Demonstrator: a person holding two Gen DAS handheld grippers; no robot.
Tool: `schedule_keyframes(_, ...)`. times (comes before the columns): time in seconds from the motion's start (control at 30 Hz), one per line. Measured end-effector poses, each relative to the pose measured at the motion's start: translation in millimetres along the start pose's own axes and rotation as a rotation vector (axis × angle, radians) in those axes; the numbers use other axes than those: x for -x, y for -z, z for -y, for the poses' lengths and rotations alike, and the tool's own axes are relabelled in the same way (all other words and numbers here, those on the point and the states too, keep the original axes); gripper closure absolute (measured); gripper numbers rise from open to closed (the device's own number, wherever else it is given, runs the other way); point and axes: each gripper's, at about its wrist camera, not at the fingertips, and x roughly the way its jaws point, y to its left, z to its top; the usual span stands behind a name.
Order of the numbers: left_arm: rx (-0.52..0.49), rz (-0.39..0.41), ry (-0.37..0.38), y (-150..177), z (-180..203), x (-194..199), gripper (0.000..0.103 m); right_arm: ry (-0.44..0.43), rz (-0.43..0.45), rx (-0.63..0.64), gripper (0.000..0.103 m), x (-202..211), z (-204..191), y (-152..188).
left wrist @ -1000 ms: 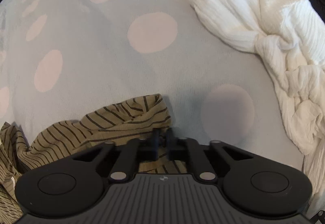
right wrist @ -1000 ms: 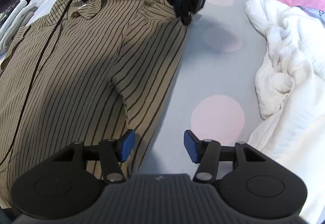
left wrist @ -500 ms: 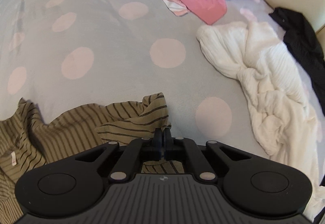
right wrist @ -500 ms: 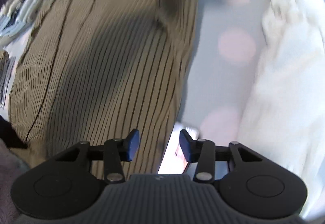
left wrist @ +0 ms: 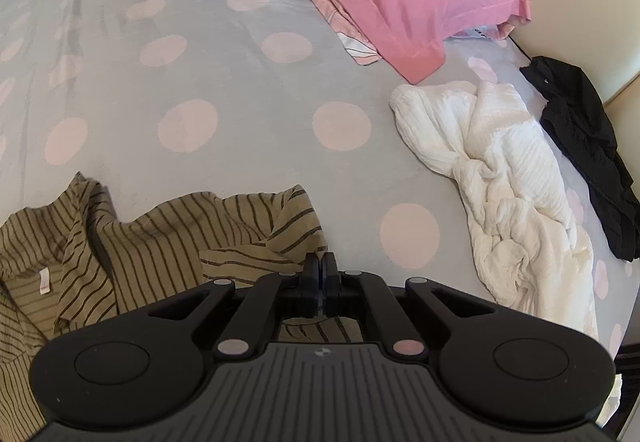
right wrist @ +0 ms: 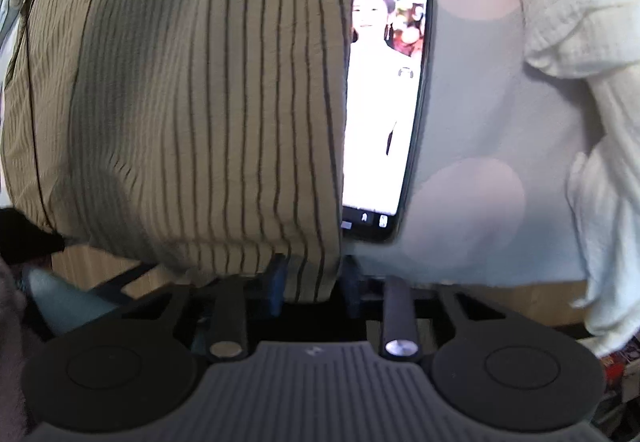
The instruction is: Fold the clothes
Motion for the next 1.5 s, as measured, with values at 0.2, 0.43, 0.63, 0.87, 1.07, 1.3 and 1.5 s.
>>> schedule_keyframes(0.2,0.005,0.018,0.006,5.5,-10.6,16.5,0.103,-0.020,0.052,-0.024,0.099,10.5,-0.5,2.0)
schedule_keyframes(0.43,0.024,0.074,0.065,12.7,-21.9,49.3,0.103,-0.087,0.163,-0.014,0.100,59.2,-33.0,24.4)
schedule_keyframes(0.63,0.102,0.141,0.184,29.5,-66.7,68.9,0.103,-0.170,0.235,0.063,0.101,74.9,-87.0,37.5)
schedule_keyframes(0.87,0.259,0.223,0.291,63.6,-162.2,66.9,0.103,-0.309,0.221,0.165,0.101,49.9,-151.8,25.9)
schedule_keyframes(1.07,0.440,0.244,0.380,101.3,-237.6,35.5,0.103,-0.375,0.146,0.213,0.101,15.7,-187.3,7.0)
schedule_keyframes(1.3,0.467,0.226,0.448,105.1,-242.6,12.0,0.103,-0.378,0.107,0.183,0.101,10.6,-180.6,-4.7)
schedule_keyframes(1.5,0.420,0.238,0.541,71.5,-193.1,7.4,0.103,-0.300,0.165,0.099,0.101,46.3,-140.6,1.6)
